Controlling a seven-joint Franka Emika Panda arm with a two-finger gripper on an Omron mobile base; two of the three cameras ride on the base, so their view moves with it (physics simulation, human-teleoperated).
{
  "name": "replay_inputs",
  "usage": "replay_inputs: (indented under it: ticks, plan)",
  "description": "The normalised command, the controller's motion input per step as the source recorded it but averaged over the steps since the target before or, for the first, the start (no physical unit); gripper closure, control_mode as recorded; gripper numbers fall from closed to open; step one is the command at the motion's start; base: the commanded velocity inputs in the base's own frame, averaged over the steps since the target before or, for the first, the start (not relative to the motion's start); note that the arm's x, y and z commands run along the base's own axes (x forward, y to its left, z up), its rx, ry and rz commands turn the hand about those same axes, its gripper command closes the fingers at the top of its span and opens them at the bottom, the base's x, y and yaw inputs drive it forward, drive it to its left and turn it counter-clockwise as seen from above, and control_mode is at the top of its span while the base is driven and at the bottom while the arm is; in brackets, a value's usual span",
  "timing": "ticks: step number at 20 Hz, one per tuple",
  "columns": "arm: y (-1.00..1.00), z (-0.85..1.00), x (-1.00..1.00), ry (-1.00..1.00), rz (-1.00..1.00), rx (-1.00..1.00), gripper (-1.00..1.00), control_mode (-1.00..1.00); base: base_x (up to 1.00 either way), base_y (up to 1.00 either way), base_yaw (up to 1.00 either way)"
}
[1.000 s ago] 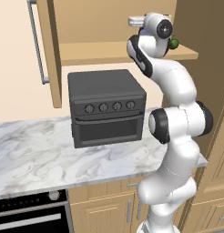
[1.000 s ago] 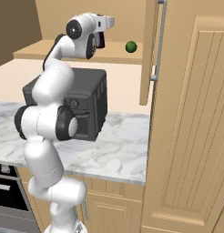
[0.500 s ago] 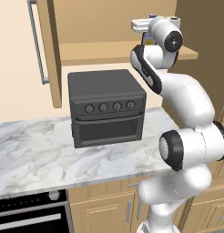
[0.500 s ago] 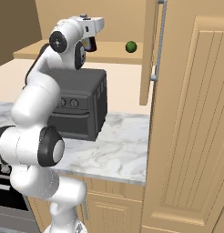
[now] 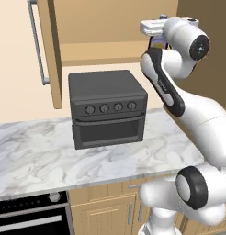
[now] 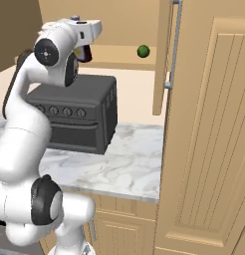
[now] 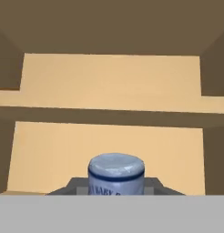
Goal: The dining table condiment station is running low on condiment bottle. Refill the condiment station by opening the cabinet and taking the condiment bottle from the cabinet and placing it on the dining table.
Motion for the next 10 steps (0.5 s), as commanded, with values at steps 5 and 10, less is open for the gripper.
replay_inputs:
  ticks: [5,10]
  plan:
    - [-0.28,-0.18,-1.00,0.00,0.23,-0.02,1.00,-1.00,0.00,0.00,0.00]
    - [-0.12,-0.41,-1.00,0.00,0.26,-0.06,1.00,-1.00,0.00,0.00,0.00]
